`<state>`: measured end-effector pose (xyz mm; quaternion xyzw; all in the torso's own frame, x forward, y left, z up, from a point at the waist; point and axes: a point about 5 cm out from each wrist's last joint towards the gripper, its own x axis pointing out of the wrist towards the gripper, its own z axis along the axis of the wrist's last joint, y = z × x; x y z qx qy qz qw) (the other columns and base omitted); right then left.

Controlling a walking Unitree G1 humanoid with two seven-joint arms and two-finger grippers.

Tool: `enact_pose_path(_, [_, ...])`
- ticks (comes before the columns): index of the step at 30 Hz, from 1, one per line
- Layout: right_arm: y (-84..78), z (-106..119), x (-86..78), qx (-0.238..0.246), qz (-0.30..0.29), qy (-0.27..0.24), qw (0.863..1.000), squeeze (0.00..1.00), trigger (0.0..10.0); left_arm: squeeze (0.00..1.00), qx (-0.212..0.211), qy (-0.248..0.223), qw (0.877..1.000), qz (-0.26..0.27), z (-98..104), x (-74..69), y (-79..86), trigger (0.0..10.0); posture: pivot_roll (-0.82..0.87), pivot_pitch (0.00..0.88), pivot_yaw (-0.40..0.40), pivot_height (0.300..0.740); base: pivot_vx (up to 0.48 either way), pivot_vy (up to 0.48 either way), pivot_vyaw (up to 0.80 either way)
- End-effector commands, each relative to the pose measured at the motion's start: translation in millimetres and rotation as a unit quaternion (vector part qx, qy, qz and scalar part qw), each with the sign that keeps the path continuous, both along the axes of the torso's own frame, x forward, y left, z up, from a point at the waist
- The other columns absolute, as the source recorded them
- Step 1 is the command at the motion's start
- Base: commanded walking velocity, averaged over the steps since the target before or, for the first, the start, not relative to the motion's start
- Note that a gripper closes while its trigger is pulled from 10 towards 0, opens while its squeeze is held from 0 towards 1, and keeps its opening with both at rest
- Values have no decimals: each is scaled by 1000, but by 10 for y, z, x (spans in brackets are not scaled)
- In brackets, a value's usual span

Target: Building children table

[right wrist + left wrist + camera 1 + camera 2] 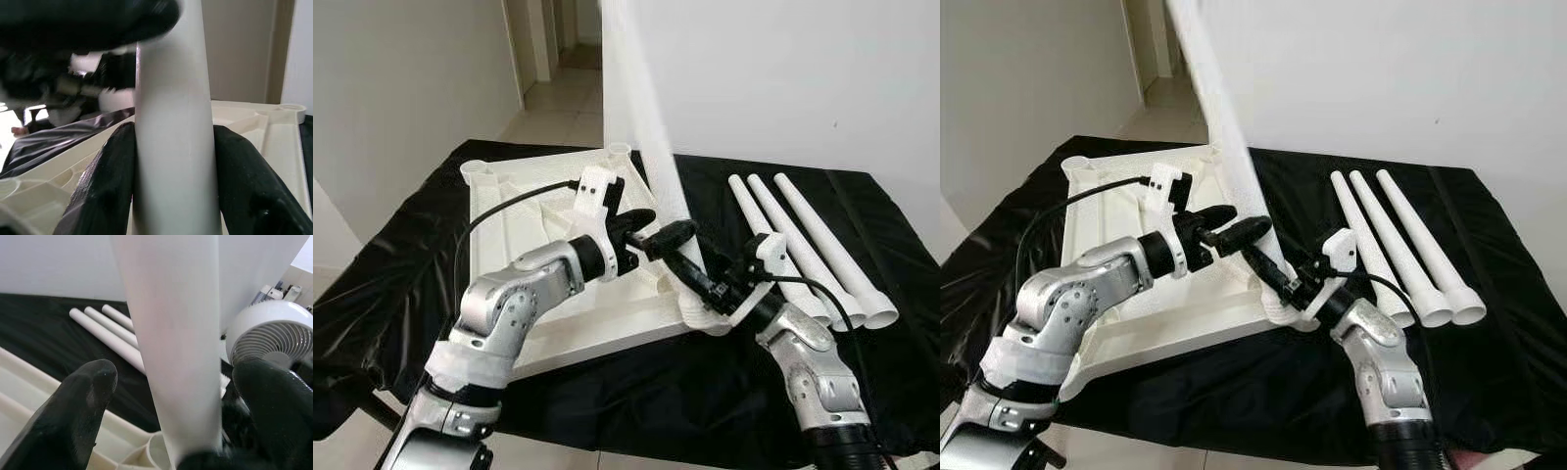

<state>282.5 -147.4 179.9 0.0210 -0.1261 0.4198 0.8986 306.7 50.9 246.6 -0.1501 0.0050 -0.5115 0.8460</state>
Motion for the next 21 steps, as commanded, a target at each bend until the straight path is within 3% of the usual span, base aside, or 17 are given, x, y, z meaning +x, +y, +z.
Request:
enact_pose_path(1, [37,10,-34,-7,21,-1,1000,0,10000,0,-22,-7,999,-49,52,-16,-25,10000,-11,0,48,740,0,0,0])
enact_pose_path(6, [39,4,-38,-12,25,-3,1000,0,10000,0,-29,-4,998,-47,84,3,-35,10000,-11,0,49,740,0,0,0])
enact_pose_path(12, [51,1,-34,-17,21,-12,1000,0,10000,0,-72,7,995,-72,222,-2,-57,10000,-14,0,52,740,0,0,0])
enact_pose_path(13, [45,9,-27,-16,15,-16,1000,0,10000,0,-75,10,994,-79,232,-19,-64,4431,-14,0,52,740,0,0,0])
enact_pose_path(14, [42,18,-19,-15,8,-20,1000,0,10000,0,-78,12,993,-87,236,-40,-75,2510,-14,0,57,740,0,0,0])
enact_pose_path(15, [42,18,-19,-15,8,-20,1000,0,10000,0,-78,12,993,-87,236,-40,-75,2510,-14,0,57,740,0,0,0])
enact_pose_path(16, [42,23,-12,-13,3,-22,1000,0,10000,0,-81,13,993,-90,238,-51,-82,0,-14,0,57,740,0,0,0])
enact_pose_path(21, [50,32,14,-6,-12,-23,1000,0,10000,0,-93,17,991,-100,244,-69,-78,0,-15,0,61,740,0,0,0])
